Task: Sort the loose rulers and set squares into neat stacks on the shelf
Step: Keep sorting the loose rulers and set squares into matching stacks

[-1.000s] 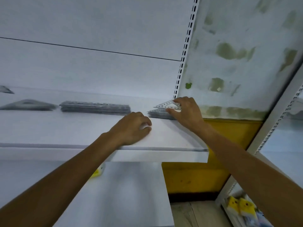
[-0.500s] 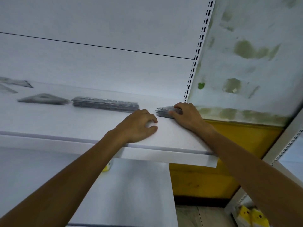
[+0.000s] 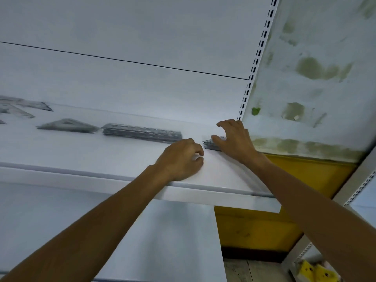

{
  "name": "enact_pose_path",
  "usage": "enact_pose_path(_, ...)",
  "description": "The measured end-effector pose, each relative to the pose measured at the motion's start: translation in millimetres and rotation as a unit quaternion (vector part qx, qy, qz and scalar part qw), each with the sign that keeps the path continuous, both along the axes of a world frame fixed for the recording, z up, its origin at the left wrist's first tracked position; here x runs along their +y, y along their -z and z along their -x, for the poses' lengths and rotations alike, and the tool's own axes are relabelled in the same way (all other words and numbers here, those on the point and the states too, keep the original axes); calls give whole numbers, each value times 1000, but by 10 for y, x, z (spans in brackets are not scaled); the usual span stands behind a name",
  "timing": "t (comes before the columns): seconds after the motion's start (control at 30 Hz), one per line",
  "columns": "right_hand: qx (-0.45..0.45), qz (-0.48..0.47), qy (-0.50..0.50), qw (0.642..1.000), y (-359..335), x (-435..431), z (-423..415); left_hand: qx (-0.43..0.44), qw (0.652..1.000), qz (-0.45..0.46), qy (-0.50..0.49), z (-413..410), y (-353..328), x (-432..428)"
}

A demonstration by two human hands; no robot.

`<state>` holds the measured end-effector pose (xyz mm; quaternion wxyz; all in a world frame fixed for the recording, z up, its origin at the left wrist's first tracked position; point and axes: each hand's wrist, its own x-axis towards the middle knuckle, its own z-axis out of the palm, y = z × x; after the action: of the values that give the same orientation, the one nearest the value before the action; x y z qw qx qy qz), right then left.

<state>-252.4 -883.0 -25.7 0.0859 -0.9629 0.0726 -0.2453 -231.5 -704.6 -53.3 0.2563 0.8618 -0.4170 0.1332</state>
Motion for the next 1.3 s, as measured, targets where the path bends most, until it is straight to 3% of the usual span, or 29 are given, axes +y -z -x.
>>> enact_pose_path(0.13, -27, -16, -51, 998, -140, 483, -161, -67, 996, -59, -4, -95, -56, 340)
enact_pose_path(0.23, -40, -29, -103, 993, -229, 1027, -353, -75, 996, -41, -24, -296, -143, 928)
enact_pose_path(0.57, -40, -1, -316, 948, -380, 3664, -1218, -8, 971, -17, -237, -749, -233, 3664)
enact_pose_path(0.8, -14, -25, -383, 923, -342, 4993, -1695, 33, 945, 1, -326, -843, -145, 5207)
enact_pose_path(1.0, 24, -30, -388, 921, -194, 5521, -2123, 34, 936, 26, -349, -1071, 24, 5859)
enact_pose_path(1.3, 41, -6, -330, 943, -298, 5429, -3009, -19, 930, 21, -367, -1936, -140, 6093)
